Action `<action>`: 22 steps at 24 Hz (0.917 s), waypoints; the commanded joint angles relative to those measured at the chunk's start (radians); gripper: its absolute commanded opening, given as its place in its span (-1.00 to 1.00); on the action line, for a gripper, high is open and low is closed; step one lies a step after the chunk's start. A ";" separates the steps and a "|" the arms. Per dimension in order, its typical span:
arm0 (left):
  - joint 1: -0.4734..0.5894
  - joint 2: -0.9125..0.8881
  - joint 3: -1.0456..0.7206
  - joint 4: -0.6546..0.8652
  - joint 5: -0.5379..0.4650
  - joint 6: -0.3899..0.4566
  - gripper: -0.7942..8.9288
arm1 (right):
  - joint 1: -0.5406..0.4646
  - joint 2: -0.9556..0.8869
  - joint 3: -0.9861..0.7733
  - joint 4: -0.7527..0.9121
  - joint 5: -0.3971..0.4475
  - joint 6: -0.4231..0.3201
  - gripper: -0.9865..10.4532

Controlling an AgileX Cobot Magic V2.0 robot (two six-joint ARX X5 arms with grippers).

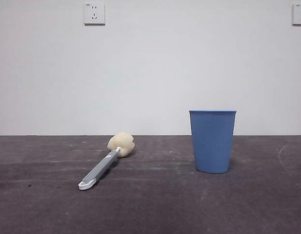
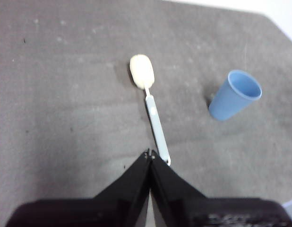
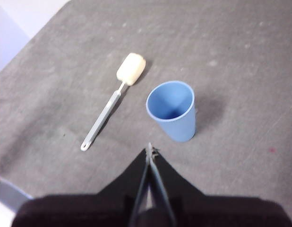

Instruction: Pick up the cup brush,pick up the cup,insert the brush into the cup,clean the cup,put the cup brush back,put the cup back to the fixed position on the table

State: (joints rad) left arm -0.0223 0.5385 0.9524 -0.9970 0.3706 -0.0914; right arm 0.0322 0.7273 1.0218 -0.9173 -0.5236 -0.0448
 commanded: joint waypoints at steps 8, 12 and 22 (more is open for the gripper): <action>0.002 0.044 0.037 -0.069 0.005 0.069 -0.33 | 0.003 0.001 0.003 -0.041 0.000 -0.042 -0.38; -0.006 0.049 0.037 -0.085 0.069 0.069 0.41 | 0.003 0.005 0.003 -0.042 -0.001 -0.038 0.19; -0.193 0.233 0.037 0.005 0.061 0.028 0.41 | 0.008 0.006 0.003 -0.042 -0.001 -0.038 0.19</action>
State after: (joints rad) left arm -0.2077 0.7650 0.9894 -1.0019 0.4305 -0.0479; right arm 0.0387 0.7338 1.0245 -0.9646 -0.5240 -0.0788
